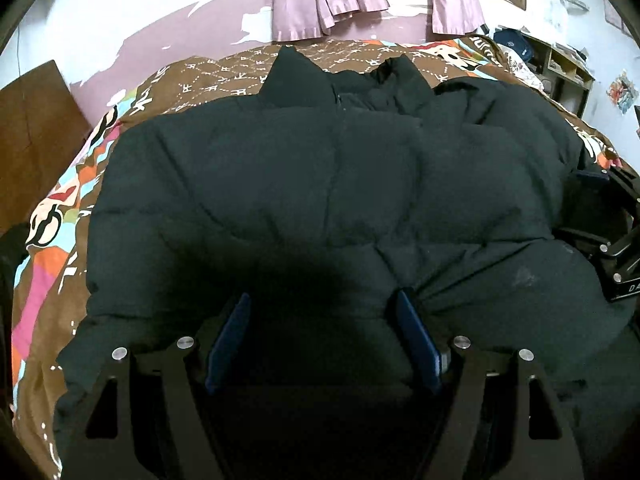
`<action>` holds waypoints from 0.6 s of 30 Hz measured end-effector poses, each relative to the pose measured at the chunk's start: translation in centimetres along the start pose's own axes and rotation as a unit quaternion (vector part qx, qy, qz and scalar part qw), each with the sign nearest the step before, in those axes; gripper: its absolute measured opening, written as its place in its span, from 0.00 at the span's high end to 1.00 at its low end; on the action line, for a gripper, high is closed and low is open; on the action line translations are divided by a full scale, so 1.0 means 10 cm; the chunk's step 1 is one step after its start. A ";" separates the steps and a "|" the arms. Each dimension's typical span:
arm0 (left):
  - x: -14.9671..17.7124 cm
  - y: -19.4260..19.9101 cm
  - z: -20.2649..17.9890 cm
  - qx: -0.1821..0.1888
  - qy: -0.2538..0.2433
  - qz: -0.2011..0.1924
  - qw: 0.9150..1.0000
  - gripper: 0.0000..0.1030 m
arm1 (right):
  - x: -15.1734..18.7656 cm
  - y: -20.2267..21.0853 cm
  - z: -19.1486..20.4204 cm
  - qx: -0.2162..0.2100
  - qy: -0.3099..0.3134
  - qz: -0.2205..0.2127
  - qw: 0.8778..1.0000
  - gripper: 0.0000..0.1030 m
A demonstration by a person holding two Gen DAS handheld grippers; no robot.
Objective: Fold large clothes
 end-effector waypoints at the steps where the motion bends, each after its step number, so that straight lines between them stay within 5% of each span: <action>1: 0.01 -0.01 0.01 0.000 0.001 0.001 1.000 0.33 | 0.00 0.01 0.02 0.002 0.001 0.000 1.000 0.00; 5: -0.04 0.04 0.05 0.012 0.007 -0.001 1.000 0.33 | -0.04 0.07 0.00 -0.017 -0.012 0.009 1.000 0.00; 9: -0.27 0.29 0.22 0.081 0.068 -0.033 0.994 0.33 | -0.37 0.24 -0.23 -0.053 -0.075 -0.015 0.996 0.00; 13: -0.93 0.34 0.51 0.091 0.102 -0.080 0.987 0.33 | -0.92 0.07 -0.59 -0.050 -0.134 -0.013 0.990 0.00; 18: -1.79 -0.13 0.79 0.069 0.133 -0.104 0.983 0.33 | -1.59 -0.71 -1.04 -0.072 -0.249 0.012 0.966 0.00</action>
Point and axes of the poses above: each gripper's, at about its wrist camera, not at the fingertips, and y roughly against the way its jaws point, z to its left, x to its underside, the point moved 8 cm from there along -y, roughly the way its jaws point, and after that the axes turned 3 degrees about x, right-handed, at the moved point
